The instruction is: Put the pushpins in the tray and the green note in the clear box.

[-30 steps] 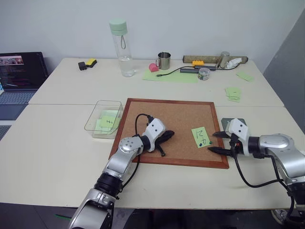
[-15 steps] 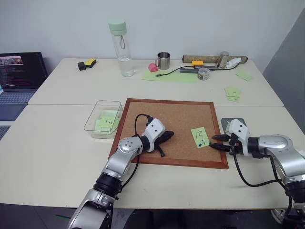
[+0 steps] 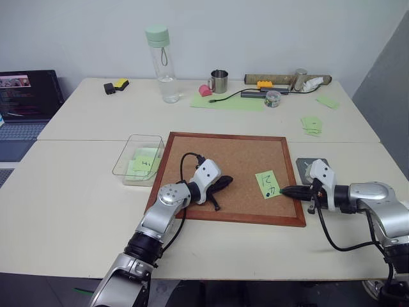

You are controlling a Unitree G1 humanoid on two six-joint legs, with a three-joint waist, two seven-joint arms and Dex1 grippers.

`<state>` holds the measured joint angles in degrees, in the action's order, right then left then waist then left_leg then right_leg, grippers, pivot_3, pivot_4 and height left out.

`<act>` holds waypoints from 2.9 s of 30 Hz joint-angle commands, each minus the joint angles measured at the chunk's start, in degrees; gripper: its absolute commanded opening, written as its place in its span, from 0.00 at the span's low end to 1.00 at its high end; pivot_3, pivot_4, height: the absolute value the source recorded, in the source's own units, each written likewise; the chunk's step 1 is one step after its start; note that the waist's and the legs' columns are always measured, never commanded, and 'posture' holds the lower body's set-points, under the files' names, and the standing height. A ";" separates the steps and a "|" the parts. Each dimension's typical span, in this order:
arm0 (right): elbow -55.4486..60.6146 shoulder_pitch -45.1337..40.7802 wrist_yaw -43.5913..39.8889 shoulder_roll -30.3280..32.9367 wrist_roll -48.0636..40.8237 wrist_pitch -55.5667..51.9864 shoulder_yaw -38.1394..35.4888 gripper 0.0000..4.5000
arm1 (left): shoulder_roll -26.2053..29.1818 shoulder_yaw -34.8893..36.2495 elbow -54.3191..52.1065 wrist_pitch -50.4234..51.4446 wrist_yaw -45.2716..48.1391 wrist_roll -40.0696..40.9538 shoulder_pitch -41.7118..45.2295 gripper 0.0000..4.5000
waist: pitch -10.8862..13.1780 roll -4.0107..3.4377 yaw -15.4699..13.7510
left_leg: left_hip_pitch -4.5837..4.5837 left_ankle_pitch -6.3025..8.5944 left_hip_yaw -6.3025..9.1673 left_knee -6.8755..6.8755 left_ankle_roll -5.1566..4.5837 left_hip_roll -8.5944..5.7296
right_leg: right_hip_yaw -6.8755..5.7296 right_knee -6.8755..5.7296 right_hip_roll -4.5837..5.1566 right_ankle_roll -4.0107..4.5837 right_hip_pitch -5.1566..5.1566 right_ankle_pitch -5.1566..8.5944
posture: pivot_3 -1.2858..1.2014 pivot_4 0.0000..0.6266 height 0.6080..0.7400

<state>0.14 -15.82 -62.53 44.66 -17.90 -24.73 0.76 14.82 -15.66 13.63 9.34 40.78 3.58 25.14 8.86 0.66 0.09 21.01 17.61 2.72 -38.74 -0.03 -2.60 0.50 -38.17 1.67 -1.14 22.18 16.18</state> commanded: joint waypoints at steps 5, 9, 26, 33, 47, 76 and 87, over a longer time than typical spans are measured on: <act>5.09 -0.58 -0.14 1.11 -4.69 -3.19 -3.80 0.02 | 0.53 -0.81 3.56 0.46 -1.13 -2.39 -1.15 0.00 | -0.02 0.03 -0.05 | -0.05 0.02 0.03 0.00 -0.03 0.00 | -0.02 0.02 0.00 0.00 -0.08 0.00 | 0.52 0.24 1.00; 5.62 -0.36 0.78 1.17 -3.57 -1.95 -3.55 0.02 | 0.44 -0.72 3.71 0.43 -1.20 -2.51 -1.19 0.00 | -0.02 0.02 -0.06 | -0.06 0.02 0.03 0.00 -0.04 0.00 | -0.02 0.00 0.00 0.00 -0.08 0.00 | 0.52 0.24 1.00; 2.31 0.07 1.71 1.08 5.35 8.44 1.71 0.45 | -0.12 -0.61 4.61 -0.04 -1.17 -2.55 -0.65 0.00 | -0.04 0.01 -0.19 | -0.09 0.01 0.03 -0.02 -0.02 0.00 | -0.03 0.00 0.00 0.00 -0.12 0.00 | 0.52 0.24 1.00; 0.01 -0.53 1.65 0.19 5.95 10.40 1.85 0.45 | -0.15 -0.52 4.60 0.01 -1.24 -2.55 -0.52 0.00 | -0.04 0.01 -0.20 | -0.10 0.00 0.03 -0.02 -0.01 0.00 | -0.03 0.00 0.00 0.00 -0.13 0.00 | 0.52 0.24 1.00; -0.77 -0.50 1.72 -0.43 5.92 10.53 2.20 0.01 | 0.12 -0.46 4.44 0.14 -1.10 -2.57 -0.50 0.00 | -0.04 0.00 -0.20 | -0.10 0.01 0.03 -0.02 -0.02 0.00 | -0.03 0.00 0.00 0.00 -0.13 0.00 | 0.52 0.24 1.00; 6.50 -2.57 5.09 -1.67 -6.25 -3.07 -4.89 0.01 | 0.78 -0.69 3.95 0.59 -0.99 -3.00 -1.29 0.00 | -0.05 0.00 -0.17 | -0.10 0.02 0.06 -0.02 -0.04 0.00 | -0.04 0.00 0.00 0.00 -0.14 0.00 | 0.52 0.24 1.00; -6.71 -3.98 13.27 1.49 0.97 -0.23 -8.75 0.01 | 0.87 -0.75 3.92 0.49 -0.77 -3.06 -1.39 0.00 | -0.05 -0.01 -0.12 | -0.11 0.03 0.04 -0.01 -0.05 0.00 | -0.03 0.01 0.00 0.00 -0.14 0.00 | 0.52 0.24 1.00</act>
<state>-3.65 -18.52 -51.58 45.07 -18.80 -26.65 -5.83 14.52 -15.90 15.07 8.26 40.48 2.48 25.38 8.81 0.66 -0.02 20.90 17.64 2.76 -38.75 -0.08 -2.60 0.47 -38.16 1.67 -1.14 22.04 16.18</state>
